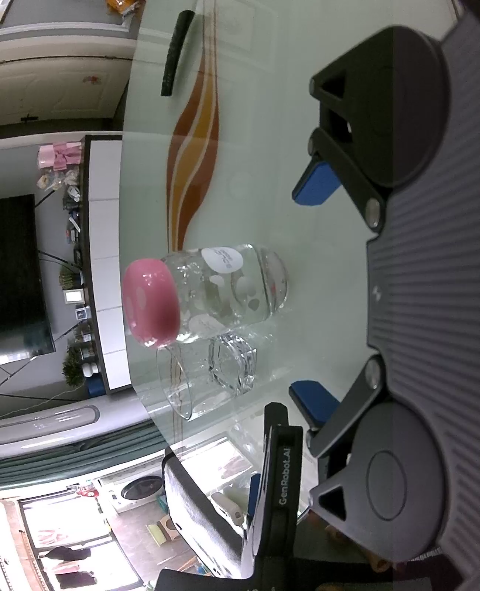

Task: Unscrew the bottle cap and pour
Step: 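Move both tools toward the pink-capped glass jar on the table, then close the right gripper on the pink cap while the left gripper approaches the jar body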

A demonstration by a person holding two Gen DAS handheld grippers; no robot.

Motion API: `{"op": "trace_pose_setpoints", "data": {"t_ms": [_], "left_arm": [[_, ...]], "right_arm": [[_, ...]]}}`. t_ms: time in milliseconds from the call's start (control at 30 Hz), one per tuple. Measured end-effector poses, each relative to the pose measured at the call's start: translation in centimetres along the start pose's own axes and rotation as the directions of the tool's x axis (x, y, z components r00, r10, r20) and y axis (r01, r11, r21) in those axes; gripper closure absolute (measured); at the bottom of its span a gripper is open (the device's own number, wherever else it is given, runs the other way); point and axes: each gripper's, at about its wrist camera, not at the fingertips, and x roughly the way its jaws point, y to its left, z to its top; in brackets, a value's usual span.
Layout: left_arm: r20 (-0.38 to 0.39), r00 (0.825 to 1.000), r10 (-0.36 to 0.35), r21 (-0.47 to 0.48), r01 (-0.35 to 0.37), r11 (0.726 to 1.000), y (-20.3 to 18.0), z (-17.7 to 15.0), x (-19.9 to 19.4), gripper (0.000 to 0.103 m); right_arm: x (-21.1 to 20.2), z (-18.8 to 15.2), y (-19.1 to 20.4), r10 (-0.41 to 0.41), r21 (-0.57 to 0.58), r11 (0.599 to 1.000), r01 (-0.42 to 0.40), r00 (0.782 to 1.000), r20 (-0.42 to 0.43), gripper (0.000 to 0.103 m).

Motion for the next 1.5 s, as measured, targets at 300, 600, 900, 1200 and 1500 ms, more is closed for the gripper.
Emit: {"op": "trace_pose_setpoints", "data": {"t_ms": [300, 600, 900, 1200, 1500], "left_arm": [[0.005, 1.000, -0.030, 0.016, 0.030, 0.999, 0.3, 0.1, 0.0, 0.000], [0.001, 0.999, -0.053, 0.023, 0.053, 0.998, 0.0, 0.6, 0.0, 0.000], [-0.003, 0.995, -0.102, 0.068, 0.102, 0.993, -1.1, 0.3, 0.2, 0.000], [-0.005, 0.971, -0.237, 0.112, 0.236, 0.965, -2.9, 0.9, 0.7, 0.000], [0.039, 0.926, -0.376, 0.194, 0.362, 0.912, -5.5, 1.6, 1.0, 0.000]], "right_arm": [[-0.3, 0.1, 0.2, 0.006, -0.016, 1.000, -0.006, 1.000, 0.006, 0.000], [-0.5, 1.2, 0.2, 0.015, -0.036, 0.999, -0.014, 1.000, 0.026, 0.000], [-0.9, 1.7, 0.5, 0.010, -0.051, 0.999, -0.009, 1.000, 0.030, 0.000], [-1.0, 4.5, 0.1, 0.035, -0.158, 0.987, -0.026, 0.998, 0.060, 0.000], [-1.5, 6.2, 0.1, 0.086, -0.304, 0.951, -0.053, 0.992, 0.096, 0.000]]}}
